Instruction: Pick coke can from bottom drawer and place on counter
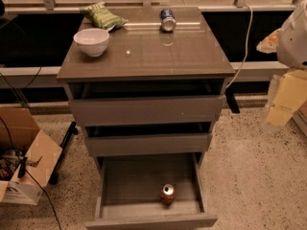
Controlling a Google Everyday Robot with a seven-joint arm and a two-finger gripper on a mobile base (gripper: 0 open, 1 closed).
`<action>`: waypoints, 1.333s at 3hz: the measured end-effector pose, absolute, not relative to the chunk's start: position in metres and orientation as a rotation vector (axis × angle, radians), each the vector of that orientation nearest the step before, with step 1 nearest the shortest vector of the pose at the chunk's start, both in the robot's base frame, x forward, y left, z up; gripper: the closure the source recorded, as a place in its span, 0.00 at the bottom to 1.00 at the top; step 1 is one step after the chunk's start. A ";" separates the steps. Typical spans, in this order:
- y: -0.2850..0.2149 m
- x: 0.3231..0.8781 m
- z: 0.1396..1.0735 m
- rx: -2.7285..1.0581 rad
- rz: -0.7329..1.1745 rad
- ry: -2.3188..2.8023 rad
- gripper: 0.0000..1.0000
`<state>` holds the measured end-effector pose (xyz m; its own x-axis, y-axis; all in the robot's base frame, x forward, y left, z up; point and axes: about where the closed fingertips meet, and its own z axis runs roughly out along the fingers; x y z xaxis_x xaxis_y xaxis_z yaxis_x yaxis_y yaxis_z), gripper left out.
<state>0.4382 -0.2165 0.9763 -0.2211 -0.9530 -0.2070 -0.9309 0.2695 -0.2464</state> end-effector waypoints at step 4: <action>-0.208 0.475 0.895 -1.711 0.172 2.085 0.00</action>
Offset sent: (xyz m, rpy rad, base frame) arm 0.0065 0.0190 -0.0635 0.1354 0.0044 0.0881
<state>0.4749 -0.2079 0.8952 -0.1418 -0.9034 -0.4046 -0.9575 0.2288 -0.1754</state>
